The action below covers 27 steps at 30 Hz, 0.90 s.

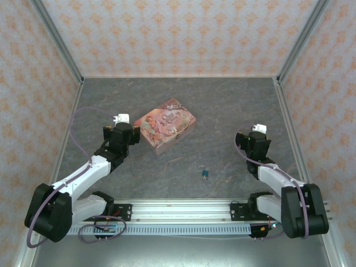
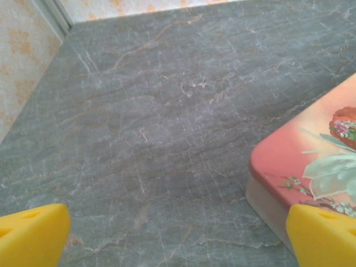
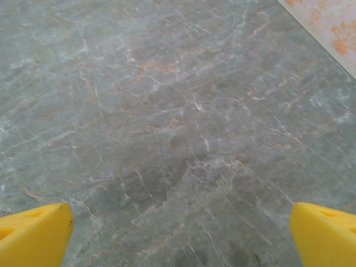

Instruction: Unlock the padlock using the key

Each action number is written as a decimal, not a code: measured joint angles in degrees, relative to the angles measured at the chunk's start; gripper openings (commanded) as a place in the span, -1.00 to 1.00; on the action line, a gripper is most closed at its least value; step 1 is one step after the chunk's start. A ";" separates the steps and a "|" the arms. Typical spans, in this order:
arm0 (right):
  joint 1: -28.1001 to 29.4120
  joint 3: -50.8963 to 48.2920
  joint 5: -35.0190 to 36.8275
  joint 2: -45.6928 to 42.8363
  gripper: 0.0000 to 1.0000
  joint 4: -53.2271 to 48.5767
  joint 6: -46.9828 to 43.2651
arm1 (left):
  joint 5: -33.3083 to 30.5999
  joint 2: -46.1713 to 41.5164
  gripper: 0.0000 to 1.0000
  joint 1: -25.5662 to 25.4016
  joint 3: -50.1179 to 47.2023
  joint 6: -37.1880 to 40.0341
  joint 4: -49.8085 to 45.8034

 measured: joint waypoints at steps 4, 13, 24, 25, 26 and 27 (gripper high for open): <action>-0.94 0.02 -2.36 3.45 0.98 9.68 -0.94 | -0.46 -0.09 1.00 1.07 -1.01 2.19 4.44; -3.61 0.24 -6.23 18.60 0.98 25.55 -2.12 | -0.72 -0.15 1.00 3.52 -5.60 4.48 12.22; -5.01 6.86 -7.08 22.82 0.98 24.20 -1.86 | 1.62 6.64 1.00 5.77 -7.89 7.48 24.55; -5.07 6.86 -7.08 22.82 0.99 23.93 -1.86 | 2.38 7.93 1.00 5.92 -7.89 8.04 25.79; -5.05 6.86 -7.08 22.84 0.98 23.74 -1.86 | 3.19 9.40 1.00 6.14 -7.89 8.66 27.15; -5.05 6.84 -7.08 22.84 0.98 23.63 -1.86 | 3.85 10.58 1.00 6.19 -7.89 9.20 28.13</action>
